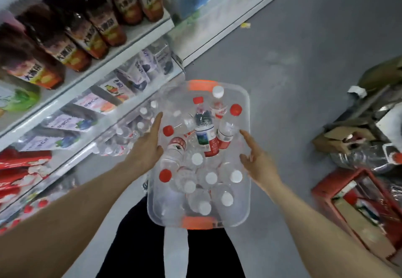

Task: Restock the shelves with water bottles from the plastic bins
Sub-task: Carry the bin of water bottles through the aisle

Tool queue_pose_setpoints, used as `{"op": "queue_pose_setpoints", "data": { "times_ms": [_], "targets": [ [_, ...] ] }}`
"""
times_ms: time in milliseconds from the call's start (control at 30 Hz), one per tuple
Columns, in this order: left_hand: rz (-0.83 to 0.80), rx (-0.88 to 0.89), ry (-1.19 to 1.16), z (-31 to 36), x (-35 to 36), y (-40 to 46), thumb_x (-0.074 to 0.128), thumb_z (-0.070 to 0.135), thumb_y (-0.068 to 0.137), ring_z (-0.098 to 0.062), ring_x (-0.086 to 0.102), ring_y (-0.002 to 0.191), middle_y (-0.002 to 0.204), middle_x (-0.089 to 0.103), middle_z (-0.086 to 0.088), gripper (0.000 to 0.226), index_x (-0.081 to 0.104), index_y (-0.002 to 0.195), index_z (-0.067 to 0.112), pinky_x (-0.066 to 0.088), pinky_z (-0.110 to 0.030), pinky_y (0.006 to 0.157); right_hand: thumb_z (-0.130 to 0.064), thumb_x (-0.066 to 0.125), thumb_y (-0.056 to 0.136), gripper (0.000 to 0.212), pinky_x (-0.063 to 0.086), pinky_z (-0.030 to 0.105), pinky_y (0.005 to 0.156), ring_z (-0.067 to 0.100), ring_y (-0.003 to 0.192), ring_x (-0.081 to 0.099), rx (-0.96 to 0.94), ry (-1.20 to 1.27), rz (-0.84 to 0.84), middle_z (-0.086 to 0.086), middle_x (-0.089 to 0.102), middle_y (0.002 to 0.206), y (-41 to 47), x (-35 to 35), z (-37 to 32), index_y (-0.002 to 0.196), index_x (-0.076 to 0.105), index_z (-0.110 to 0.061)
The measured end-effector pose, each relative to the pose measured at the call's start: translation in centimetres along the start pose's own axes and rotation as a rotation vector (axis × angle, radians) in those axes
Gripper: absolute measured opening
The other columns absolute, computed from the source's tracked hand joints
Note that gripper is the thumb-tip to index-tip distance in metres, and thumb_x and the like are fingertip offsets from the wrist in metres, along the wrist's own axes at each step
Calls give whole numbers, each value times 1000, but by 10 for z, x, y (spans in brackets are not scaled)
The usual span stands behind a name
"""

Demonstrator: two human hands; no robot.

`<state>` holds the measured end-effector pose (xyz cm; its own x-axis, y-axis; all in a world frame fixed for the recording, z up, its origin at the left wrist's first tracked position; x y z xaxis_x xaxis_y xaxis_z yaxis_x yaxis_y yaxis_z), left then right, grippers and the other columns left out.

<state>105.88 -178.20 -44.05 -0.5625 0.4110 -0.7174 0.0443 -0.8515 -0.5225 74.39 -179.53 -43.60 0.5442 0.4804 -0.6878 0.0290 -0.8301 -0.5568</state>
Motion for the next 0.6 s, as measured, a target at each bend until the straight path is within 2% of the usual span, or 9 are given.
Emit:
{"op": "queue_pose_setpoints", "data": {
  "times_ms": [100, 200, 333, 433, 500, 600],
  "targets": [
    [-83, 28, 40, -11, 23, 61, 55, 2, 88, -20, 49, 51, 64, 52, -10, 99, -14, 152, 34, 36, -30, 47, -20, 58, 94, 76, 56, 42, 74, 24, 67, 62, 57, -39, -10, 6, 62, 73, 45, 33, 23, 148, 17, -54],
    [-154, 72, 99, -23, 49, 126, 56, 3, 88, -20, 49, 48, 59, 47, -7, 101, -16, 150, 38, 36, -29, 45, -23, 60, 93, 78, 56, 40, 76, 24, 69, 63, 149, -41, -8, 2, 61, 71, 87, 66, 46, 148, 15, -56],
    [-252, 121, 159, -44, 86, 198, 55, 5, 90, -18, 50, 47, 59, 46, -5, 102, -22, 146, 44, 44, -33, 48, -26, 61, 92, 79, 55, 37, 76, 23, 69, 63, 270, -28, 2, 2, 62, 71, 132, 113, 74, 147, 14, -58],
    [-288, 169, 163, -56, 109, 246, 54, 2, 90, -15, 47, 47, 59, 43, -2, 99, -15, 150, 39, 37, -26, 46, -27, 62, 92, 83, 56, 38, 74, 21, 66, 62, 315, 5, 17, 1, 61, 69, 165, 148, 92, 144, 9, -64],
    [-285, 231, 182, -60, 124, 273, 55, 0, 90, -9, 46, 46, 59, 43, 2, 97, -11, 152, 34, 32, -17, 46, -26, 62, 91, 83, 55, 37, 73, 23, 66, 62, 329, 11, 25, 2, 61, 67, 187, 165, 103, 146, 11, -60],
    [-288, 284, 192, -68, 147, 308, 60, 1, 90, -8, 52, 49, 62, 50, 2, 100, -12, 152, 34, 40, -18, 50, -23, 62, 90, 83, 52, 36, 71, 26, 66, 61, 337, 7, 32, 4, 58, 64, 219, 187, 118, 149, 14, -54]
  ]
}}
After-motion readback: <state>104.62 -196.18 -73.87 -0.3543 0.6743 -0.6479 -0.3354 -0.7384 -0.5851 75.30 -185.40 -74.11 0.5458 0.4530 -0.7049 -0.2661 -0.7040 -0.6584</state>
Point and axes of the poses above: each hand's wrist, its own y-axis towards the middle knuckle, its own x-axis out of the palm, z = x × y, the point moved 2 cm from there along y, towards the middle knuckle
